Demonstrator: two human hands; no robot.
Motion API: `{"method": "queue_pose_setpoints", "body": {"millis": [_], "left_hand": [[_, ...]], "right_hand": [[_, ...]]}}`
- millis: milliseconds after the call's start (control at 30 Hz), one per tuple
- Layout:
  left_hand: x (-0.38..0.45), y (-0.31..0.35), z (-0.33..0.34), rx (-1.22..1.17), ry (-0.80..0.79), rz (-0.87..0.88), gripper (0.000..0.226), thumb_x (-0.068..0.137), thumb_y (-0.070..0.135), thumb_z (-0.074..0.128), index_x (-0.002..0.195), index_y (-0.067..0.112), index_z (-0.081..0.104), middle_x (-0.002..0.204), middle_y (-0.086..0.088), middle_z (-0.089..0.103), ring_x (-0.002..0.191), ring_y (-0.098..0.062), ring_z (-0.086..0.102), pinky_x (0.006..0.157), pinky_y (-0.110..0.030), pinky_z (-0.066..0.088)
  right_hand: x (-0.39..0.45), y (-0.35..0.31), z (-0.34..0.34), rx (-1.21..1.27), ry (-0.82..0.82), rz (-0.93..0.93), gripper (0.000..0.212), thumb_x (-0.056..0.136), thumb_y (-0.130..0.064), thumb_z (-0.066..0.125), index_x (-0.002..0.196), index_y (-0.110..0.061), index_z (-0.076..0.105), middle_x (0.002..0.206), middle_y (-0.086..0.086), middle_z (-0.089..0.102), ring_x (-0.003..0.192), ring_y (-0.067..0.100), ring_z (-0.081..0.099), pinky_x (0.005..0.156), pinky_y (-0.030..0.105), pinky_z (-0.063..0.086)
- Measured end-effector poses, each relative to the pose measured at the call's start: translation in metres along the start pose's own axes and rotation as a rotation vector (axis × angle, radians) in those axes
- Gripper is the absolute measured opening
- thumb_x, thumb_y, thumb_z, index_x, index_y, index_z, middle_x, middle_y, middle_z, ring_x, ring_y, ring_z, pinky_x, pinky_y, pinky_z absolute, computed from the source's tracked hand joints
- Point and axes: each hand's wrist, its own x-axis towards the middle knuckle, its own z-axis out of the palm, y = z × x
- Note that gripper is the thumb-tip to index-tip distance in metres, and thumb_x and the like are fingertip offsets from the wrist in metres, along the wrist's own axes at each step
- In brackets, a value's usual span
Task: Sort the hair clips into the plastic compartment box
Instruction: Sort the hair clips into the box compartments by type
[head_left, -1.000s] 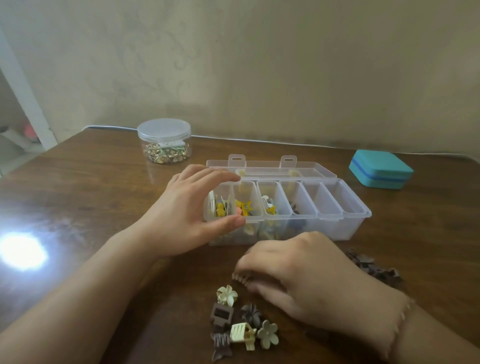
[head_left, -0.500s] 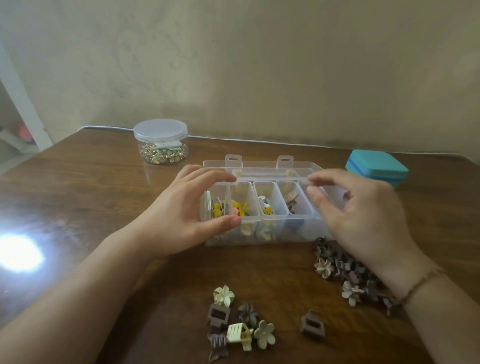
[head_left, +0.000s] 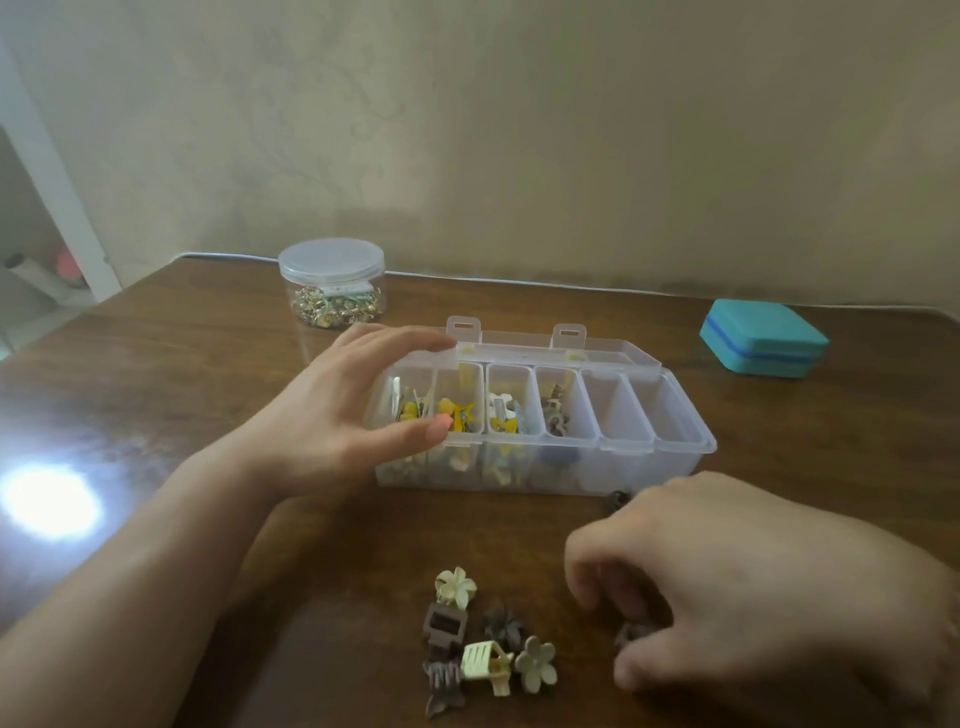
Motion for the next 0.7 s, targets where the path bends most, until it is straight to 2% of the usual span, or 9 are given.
{"method": "queue_pose_setpoints", "body": {"millis": [133,167,233,300,333,433,500,633,700], "left_hand": [[0.0,0.009,0.011,0.124,-0.009,0.001,0.081,0.069,0.081,0.054,0.14,0.042,0.046,0.137,0.031,0.041,0.138,0.001,0.029,0.113,-0.033,0.028],[0.0,0.009,0.011,0.142,-0.011,-0.013,0.083,0.067,0.083,0.052,0.14,0.044,0.044,0.135,0.033,0.04,0.138,0.0,0.03,0.112,-0.034,0.03],[0.002,0.008,0.011,0.166,-0.005,-0.026,0.084,0.067,0.084,0.052,0.14,0.043,0.045,0.136,0.026,0.045,0.136,-0.004,0.035,0.112,-0.039,0.034],[0.002,0.006,0.007,0.165,-0.007,-0.006,0.082,0.069,0.082,0.054,0.139,0.04,0.048,0.138,0.02,0.05,0.133,-0.005,0.04,0.11,-0.041,0.037],[0.002,0.005,0.005,0.158,-0.009,0.014,0.081,0.07,0.08,0.056,0.138,0.037,0.05,0.136,0.019,0.052,0.132,-0.005,0.041,0.109,-0.04,0.038],[0.0,0.001,-0.002,0.131,-0.022,0.041,0.077,0.071,0.075,0.06,0.136,0.035,0.053,0.136,0.02,0.053,0.131,-0.004,0.042,0.108,-0.037,0.037],[0.0,-0.001,-0.005,0.122,-0.036,0.047,0.075,0.072,0.073,0.062,0.136,0.035,0.053,0.137,0.02,0.053,0.132,-0.003,0.042,0.109,-0.037,0.037],[-0.002,0.0,-0.004,0.119,-0.034,0.04,0.073,0.074,0.072,0.06,0.137,0.036,0.052,0.138,0.019,0.053,0.134,-0.003,0.041,0.11,-0.041,0.037],[-0.001,0.002,0.0,0.112,-0.031,0.032,0.075,0.074,0.075,0.058,0.138,0.037,0.051,0.141,0.018,0.051,0.136,-0.004,0.039,0.111,-0.044,0.036]], "right_hand": [[-0.001,0.004,-0.003,0.142,0.041,-0.004,0.022,0.084,-0.043,0.067,0.101,-0.044,0.054,0.093,-0.02,0.059,0.084,-0.001,0.057,0.073,0.027,0.054],[0.0,0.008,-0.005,0.184,0.14,-0.021,0.019,0.084,-0.042,0.066,0.1,-0.044,0.056,0.094,-0.021,0.059,0.084,-0.001,0.058,0.072,0.025,0.054],[0.003,0.017,-0.006,0.249,0.503,-0.015,0.014,0.081,-0.043,0.065,0.093,-0.039,0.06,0.091,-0.023,0.06,0.077,0.003,0.06,0.062,0.019,0.051],[0.006,0.025,-0.006,0.261,0.86,0.077,0.011,0.079,-0.043,0.063,0.087,-0.036,0.062,0.084,-0.023,0.061,0.067,0.006,0.058,0.051,0.018,0.044],[0.008,0.028,-0.005,0.238,0.949,0.141,0.009,0.079,-0.041,0.064,0.086,-0.036,0.062,0.079,-0.023,0.061,0.068,0.002,0.057,0.05,0.015,0.04],[0.014,0.034,0.0,0.157,0.896,0.232,0.009,0.083,-0.04,0.065,0.092,-0.037,0.064,0.087,-0.021,0.065,0.074,-0.021,0.05,0.054,0.01,0.028],[0.017,0.032,0.002,0.105,0.856,0.227,0.015,0.084,-0.044,0.061,0.096,-0.037,0.066,0.09,-0.019,0.067,0.075,-0.026,0.046,0.054,0.011,0.027],[0.012,0.021,0.001,0.08,0.92,0.137,0.016,0.084,-0.046,0.059,0.093,-0.035,0.067,0.083,-0.019,0.067,0.068,-0.015,0.05,0.053,0.011,0.027],[0.006,0.011,-0.001,0.051,0.829,0.01,0.022,0.083,-0.054,0.057,0.086,-0.033,0.065,0.071,-0.023,0.059,0.063,-0.011,0.05,0.052,0.008,0.03]]}}
